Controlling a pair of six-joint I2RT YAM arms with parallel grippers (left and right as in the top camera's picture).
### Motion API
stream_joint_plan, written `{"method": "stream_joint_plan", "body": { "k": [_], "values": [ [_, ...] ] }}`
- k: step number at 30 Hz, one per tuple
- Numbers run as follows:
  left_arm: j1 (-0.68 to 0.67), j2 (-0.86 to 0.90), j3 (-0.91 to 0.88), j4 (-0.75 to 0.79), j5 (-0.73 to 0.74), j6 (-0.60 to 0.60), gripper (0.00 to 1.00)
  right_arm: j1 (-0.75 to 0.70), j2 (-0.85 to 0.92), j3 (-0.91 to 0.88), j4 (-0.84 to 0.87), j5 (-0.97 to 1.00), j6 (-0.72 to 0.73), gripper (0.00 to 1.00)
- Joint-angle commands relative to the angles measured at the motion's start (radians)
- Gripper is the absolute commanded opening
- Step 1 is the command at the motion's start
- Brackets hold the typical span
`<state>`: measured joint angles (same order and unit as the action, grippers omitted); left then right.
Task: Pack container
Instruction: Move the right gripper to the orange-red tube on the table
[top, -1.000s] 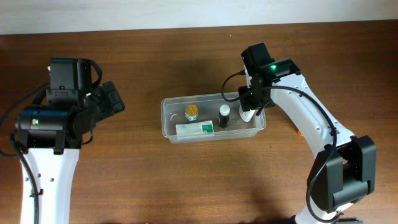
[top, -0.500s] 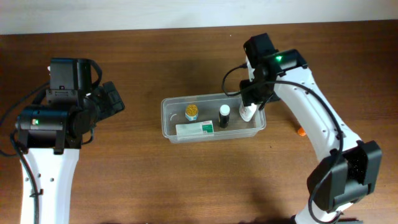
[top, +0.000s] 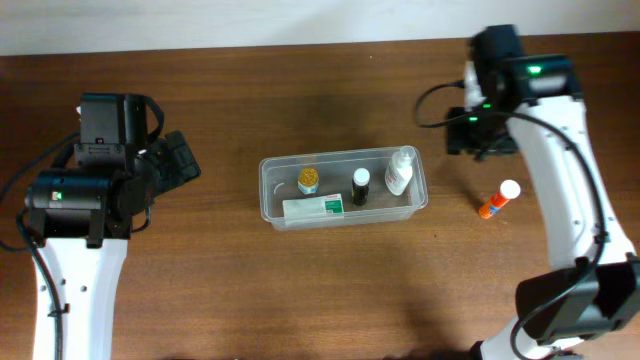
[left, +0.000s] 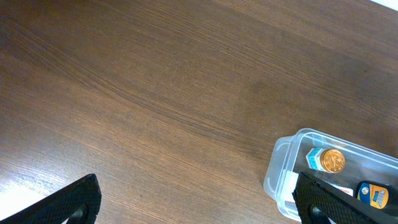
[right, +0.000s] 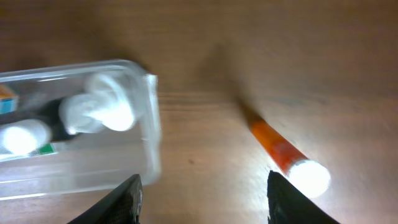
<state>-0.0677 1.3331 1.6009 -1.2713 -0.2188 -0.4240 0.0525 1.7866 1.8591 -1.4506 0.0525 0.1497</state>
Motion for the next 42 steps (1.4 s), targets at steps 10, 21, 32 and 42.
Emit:
{"method": "stream_joint_plan", "body": {
  "k": [10, 21, 32, 42],
  "values": [
    [0.005, -0.006, 0.006, 0.002, -0.014, -0.005, 1.00, -0.194, -0.024, 0.008, -0.085, 0.005, -0.041, 0.63],
    [0.005, -0.006, 0.006, 0.002, -0.014, -0.005, 0.99, -0.211, -0.022, -0.016, -0.060, 0.006, -0.049, 0.78],
    [0.005, -0.006, 0.006, 0.002, -0.014, -0.005, 1.00, -0.211, -0.012, -0.097, -0.004, 0.013, -0.094, 0.75],
    [0.005, -0.006, 0.006, 0.002, -0.014, -0.005, 0.99, -0.217, -0.012, -0.292, 0.138, 0.015, -0.128, 0.69]
  ]
}}
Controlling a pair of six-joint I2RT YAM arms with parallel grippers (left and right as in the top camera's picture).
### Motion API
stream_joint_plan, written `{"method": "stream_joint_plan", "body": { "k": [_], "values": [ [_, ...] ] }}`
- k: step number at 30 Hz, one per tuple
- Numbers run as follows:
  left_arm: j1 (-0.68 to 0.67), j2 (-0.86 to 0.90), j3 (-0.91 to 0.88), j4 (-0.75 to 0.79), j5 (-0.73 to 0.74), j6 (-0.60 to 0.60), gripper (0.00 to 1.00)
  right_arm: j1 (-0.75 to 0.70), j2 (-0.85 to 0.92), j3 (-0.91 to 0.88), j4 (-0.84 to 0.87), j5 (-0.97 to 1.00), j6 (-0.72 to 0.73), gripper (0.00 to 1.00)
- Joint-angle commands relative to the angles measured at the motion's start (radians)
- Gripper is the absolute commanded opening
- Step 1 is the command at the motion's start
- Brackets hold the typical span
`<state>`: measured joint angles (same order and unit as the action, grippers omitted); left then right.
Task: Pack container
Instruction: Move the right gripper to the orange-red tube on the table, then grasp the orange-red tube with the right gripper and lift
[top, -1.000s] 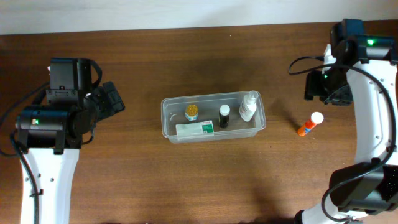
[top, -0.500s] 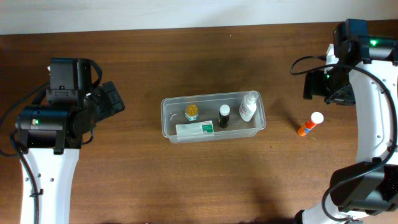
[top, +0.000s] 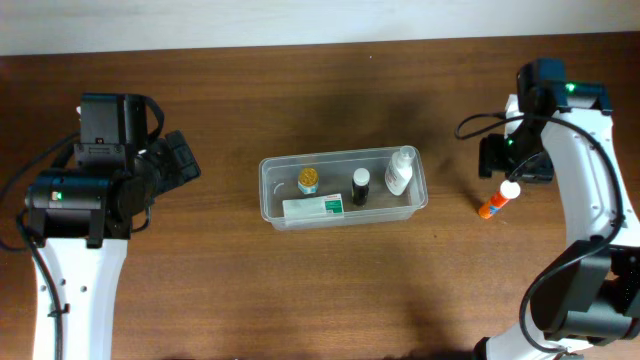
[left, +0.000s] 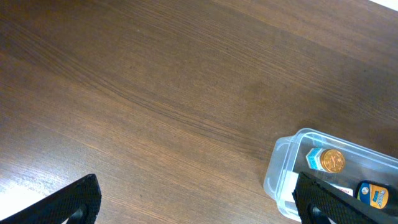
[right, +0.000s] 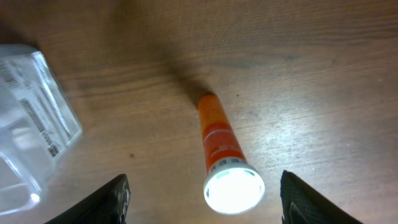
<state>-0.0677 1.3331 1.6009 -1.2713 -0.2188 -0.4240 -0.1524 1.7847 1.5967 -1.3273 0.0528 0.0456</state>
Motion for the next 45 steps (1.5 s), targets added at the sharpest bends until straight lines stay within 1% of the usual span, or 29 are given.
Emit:
{"method": "stream_joint_plan", "body": {
  "k": [1, 11, 15, 17, 20, 22, 23, 26, 31, 33, 37, 45],
  "values": [
    [0.005, -0.006, 0.006, 0.002, -0.014, -0.005, 1.00, -0.018, -0.010, -0.037, 0.020, 0.016, -0.024, 0.69],
    [0.005, -0.006, 0.006, 0.002, -0.014, -0.005, 1.00, -0.099, -0.010, -0.112, 0.064, 0.011, -0.025, 0.69],
    [0.005, -0.006, 0.006, 0.002, -0.014, -0.005, 0.99, -0.103, -0.010, -0.158, 0.113, -0.042, -0.072, 0.69],
    [0.005, -0.006, 0.006, 0.002, -0.014, -0.005, 0.99, -0.103, -0.010, -0.166, 0.124, -0.043, -0.072, 0.68],
    [0.005, -0.006, 0.006, 0.002, -0.014, -0.005, 0.99, -0.103, -0.010, -0.177, 0.140, -0.041, -0.072, 0.63],
    [0.005, -0.006, 0.006, 0.002, -0.014, -0.005, 0.99, -0.103, -0.010, -0.183, 0.151, -0.042, -0.072, 0.57],
    [0.005, -0.006, 0.006, 0.002, -0.014, -0.005, 0.99, -0.103, -0.010, -0.183, 0.155, -0.042, -0.072, 0.55],
    [0.005, -0.006, 0.006, 0.002, -0.014, -0.005, 0.99, -0.103, -0.010, -0.184, 0.162, -0.042, -0.072, 0.53],
    [0.005, -0.006, 0.006, 0.002, -0.014, -0.005, 1.00, -0.103, -0.010, -0.184, 0.166, -0.042, -0.072, 0.42],
    [0.005, -0.006, 0.006, 0.002, -0.014, -0.005, 0.99, -0.103, -0.010, -0.184, 0.165, -0.043, -0.072, 0.40],
    [0.005, -0.006, 0.006, 0.002, -0.014, -0.005, 0.99, -0.103, -0.010, -0.184, 0.165, -0.064, -0.072, 0.36],
    [0.005, -0.006, 0.006, 0.002, -0.014, -0.005, 1.00, -0.103, -0.010, -0.184, 0.159, -0.084, -0.072, 0.33]
  ]
}}
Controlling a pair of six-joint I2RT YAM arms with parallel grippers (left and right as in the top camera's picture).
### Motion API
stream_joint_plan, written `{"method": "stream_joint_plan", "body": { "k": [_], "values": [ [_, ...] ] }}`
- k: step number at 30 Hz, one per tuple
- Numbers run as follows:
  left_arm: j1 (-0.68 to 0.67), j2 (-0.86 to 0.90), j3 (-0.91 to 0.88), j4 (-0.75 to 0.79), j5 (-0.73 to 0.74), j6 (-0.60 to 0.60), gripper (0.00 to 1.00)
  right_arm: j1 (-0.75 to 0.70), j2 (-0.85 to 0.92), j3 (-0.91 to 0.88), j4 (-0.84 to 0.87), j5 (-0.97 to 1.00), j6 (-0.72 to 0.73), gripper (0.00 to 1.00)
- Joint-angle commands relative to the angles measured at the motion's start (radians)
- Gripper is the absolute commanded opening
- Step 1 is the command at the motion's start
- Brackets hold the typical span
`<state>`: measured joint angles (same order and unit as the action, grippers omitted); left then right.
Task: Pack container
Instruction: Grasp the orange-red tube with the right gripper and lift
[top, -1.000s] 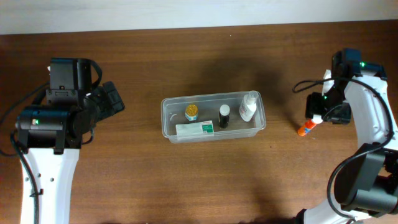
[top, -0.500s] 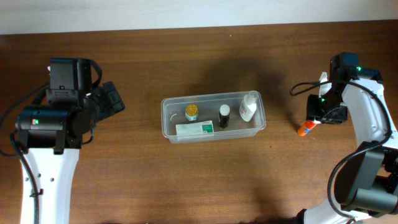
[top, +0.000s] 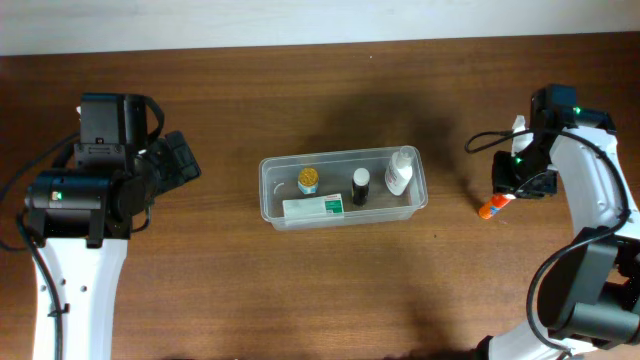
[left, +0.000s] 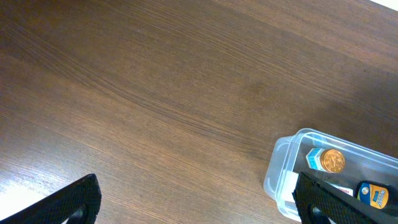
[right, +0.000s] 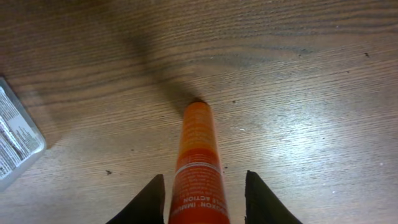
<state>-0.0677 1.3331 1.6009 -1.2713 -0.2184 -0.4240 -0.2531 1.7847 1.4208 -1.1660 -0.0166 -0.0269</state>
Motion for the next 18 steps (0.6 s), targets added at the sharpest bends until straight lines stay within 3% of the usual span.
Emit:
{"method": "stream_joint_plan", "body": {
  "k": [1, 18],
  "values": [
    [0.005, -0.006, 0.006, 0.002, -0.014, -0.005, 0.99, -0.003, -0.010, -0.008, -0.004, -0.014, 0.000, 0.33],
    [0.005, -0.006, 0.006, 0.002, -0.014, -0.005, 0.99, -0.003, -0.010, -0.008, -0.008, -0.014, 0.000, 0.27]
  ]
}}
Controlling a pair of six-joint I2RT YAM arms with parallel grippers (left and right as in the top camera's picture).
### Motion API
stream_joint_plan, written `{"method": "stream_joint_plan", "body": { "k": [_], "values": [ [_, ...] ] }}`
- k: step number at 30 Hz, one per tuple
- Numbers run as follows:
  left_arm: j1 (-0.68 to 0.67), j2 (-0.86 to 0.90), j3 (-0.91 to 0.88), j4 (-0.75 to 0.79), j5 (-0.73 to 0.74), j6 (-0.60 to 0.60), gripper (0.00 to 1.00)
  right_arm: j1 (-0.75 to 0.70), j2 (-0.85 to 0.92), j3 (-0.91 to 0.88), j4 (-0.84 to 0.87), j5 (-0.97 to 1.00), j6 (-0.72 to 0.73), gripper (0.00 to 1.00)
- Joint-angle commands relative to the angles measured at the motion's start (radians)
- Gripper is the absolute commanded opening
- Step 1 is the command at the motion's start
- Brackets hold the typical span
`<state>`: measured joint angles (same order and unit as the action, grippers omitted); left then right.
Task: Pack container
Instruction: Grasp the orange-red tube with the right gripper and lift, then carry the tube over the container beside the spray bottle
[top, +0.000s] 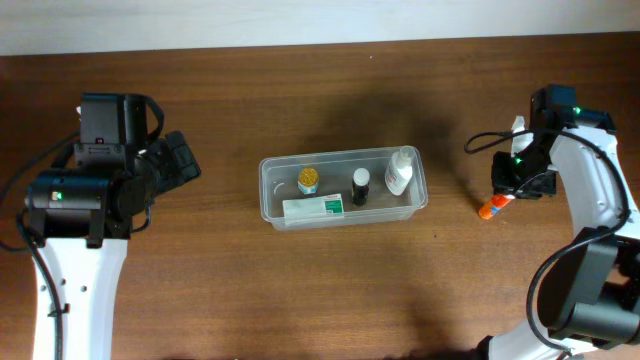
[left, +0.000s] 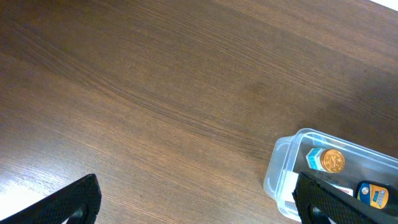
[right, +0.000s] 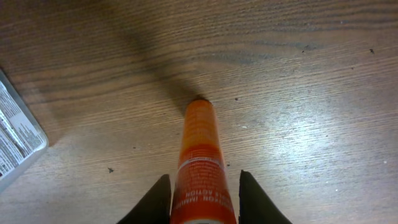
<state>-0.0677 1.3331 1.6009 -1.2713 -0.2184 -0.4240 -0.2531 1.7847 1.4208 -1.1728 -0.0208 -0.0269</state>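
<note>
An orange tube (right: 200, 155) with a white cap lies on the wooden table, right of the clear plastic container (top: 266, 190). My right gripper (right: 202, 199) is down over it, its fingers pressed close against both sides of the tube. In the overhead view only the tube's orange end (top: 488, 209) shows below the right gripper (top: 512, 190). The container holds a gold-lidded jar (top: 308, 180), a black bottle (top: 360, 186), a white bottle (top: 399, 170) and a white-and-green box (top: 313, 208). My left gripper (left: 196, 202) hangs open over bare table, left of the container.
The container's corner (right: 18, 143) with a printed label shows at the left edge of the right wrist view. Its left end (left: 286, 168) shows at the lower right of the left wrist view. The table's far edge (top: 320, 44) meets a white wall.
The right gripper's fingers have narrowed onto the sides of the orange tube. The tube still lies in the same place. The left arm has not moved.
The right gripper was open near the container's right end, with the tube off to its right. Then it stood open above the tube's white cap. Then it was low with the tube between its fingers, and now the fingers grip the tube. The left arm stayed still throughout.
</note>
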Motion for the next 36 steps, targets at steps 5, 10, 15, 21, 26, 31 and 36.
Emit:
{"method": "stream_joint_plan", "body": {
  "k": [5, 10, 15, 21, 26, 31, 36],
  "values": [
    [0.005, -0.006, 0.006, 0.002, -0.014, -0.005, 0.99, -0.003, -0.010, -0.008, -0.001, -0.010, 0.000, 0.26],
    [0.005, -0.006, 0.006, 0.002, -0.014, -0.005, 0.99, -0.003, -0.011, -0.007, -0.002, -0.010, 0.001, 0.22],
    [0.005, -0.006, 0.006, 0.002, -0.014, -0.005, 1.00, -0.002, -0.023, 0.041, -0.045, -0.024, 0.001, 0.23],
    [0.005, -0.006, 0.006, 0.002, -0.014, -0.005, 0.99, -0.001, -0.077, 0.112, -0.105, -0.025, 0.000, 0.22],
    [0.005, -0.006, 0.006, 0.002, -0.014, -0.005, 0.99, 0.021, -0.159, 0.126, -0.136, -0.044, 0.000, 0.22],
    [0.005, -0.006, 0.006, 0.002, -0.014, -0.005, 0.99, 0.097, -0.258, 0.129, -0.152, -0.047, 0.002, 0.22],
    [0.005, -0.006, 0.006, 0.002, -0.014, -0.005, 1.00, 0.190, -0.340, 0.130, -0.160, -0.047, 0.027, 0.22]
  ]
}}
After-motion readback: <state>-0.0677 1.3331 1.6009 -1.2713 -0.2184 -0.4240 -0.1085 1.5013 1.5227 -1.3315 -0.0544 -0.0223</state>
